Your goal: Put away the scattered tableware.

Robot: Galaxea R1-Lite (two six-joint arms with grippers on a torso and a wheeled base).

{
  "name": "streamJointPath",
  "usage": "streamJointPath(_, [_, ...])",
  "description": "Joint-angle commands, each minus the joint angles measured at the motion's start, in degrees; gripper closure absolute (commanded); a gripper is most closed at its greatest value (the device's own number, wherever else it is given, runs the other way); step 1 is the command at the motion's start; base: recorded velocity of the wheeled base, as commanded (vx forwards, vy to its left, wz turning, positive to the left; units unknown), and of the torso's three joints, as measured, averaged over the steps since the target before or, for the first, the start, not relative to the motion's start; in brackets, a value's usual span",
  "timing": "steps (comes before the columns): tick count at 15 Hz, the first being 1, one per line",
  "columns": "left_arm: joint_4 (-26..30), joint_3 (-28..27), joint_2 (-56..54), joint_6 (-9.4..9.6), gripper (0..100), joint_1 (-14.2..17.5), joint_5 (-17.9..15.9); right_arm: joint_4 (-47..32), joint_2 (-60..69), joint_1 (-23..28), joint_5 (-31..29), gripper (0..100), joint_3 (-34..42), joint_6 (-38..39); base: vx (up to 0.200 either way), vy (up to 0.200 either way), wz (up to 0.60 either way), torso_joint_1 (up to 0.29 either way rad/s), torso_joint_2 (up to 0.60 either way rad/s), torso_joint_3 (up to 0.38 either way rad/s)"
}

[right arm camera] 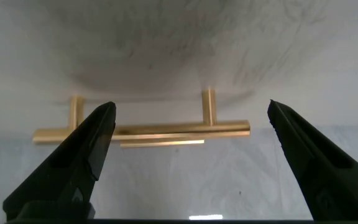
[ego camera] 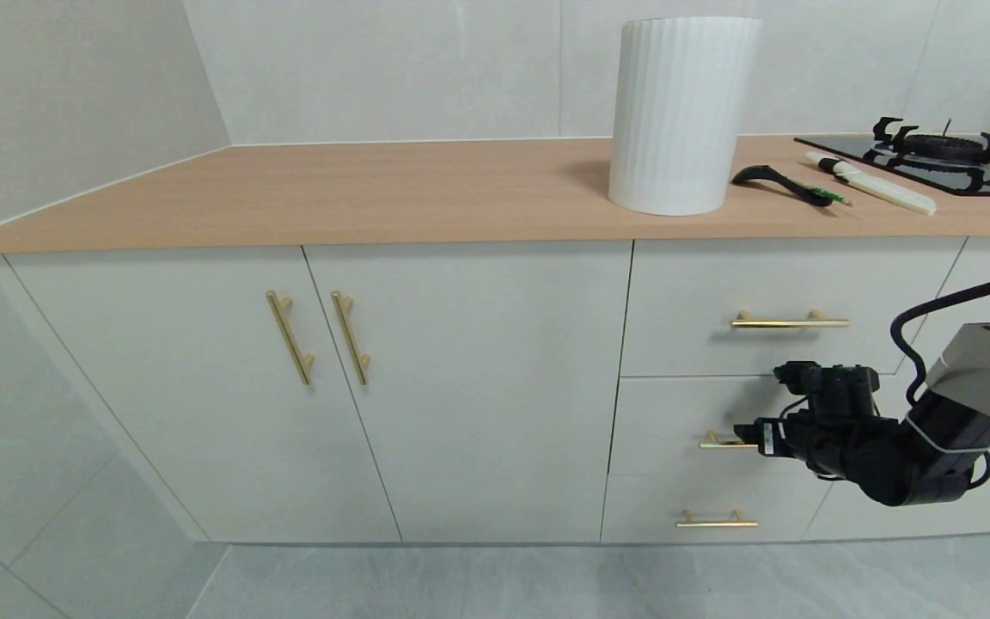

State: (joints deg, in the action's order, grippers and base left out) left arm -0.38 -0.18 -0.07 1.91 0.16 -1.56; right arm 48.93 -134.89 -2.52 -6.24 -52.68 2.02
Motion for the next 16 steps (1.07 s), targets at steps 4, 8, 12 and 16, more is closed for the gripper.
streamJointPath(4, [-0.06, 0.01, 0.07, 0.02, 0, 0.02, -0.02, 2.75, -3.01, -0.03, -0.09, 0, -0.15, -0.09, 0.000, 0.000, 0.00, 0.000, 0.00, 0.000])
streamJointPath(8, [-0.06, 0.01, 0.07, 0.02, 0, 0.02, -0.02, 2.75, -3.54, -0.03, -0.09, 0, -0.15, -0.18, 0.000, 0.000, 0.00, 0.000, 0.00, 0.000])
streamJointPath(12, [-0.06, 0.01, 0.07, 0.02, 0, 0.02, -0.02, 2.75, -3.36, -0.03, -0.09, 0, 0.73, -0.35, 0.000, 0.000, 0.00, 0.000, 0.00, 0.000])
streamJointPath(16, [-0.06, 0.01, 0.07, 0.02, 0, 0.02, -0.02, 2.75, -2.22, -0.03, -0.09, 0, 2.49, -0.35, 0.000, 0.000, 0.00, 0.000, 0.00, 0.000])
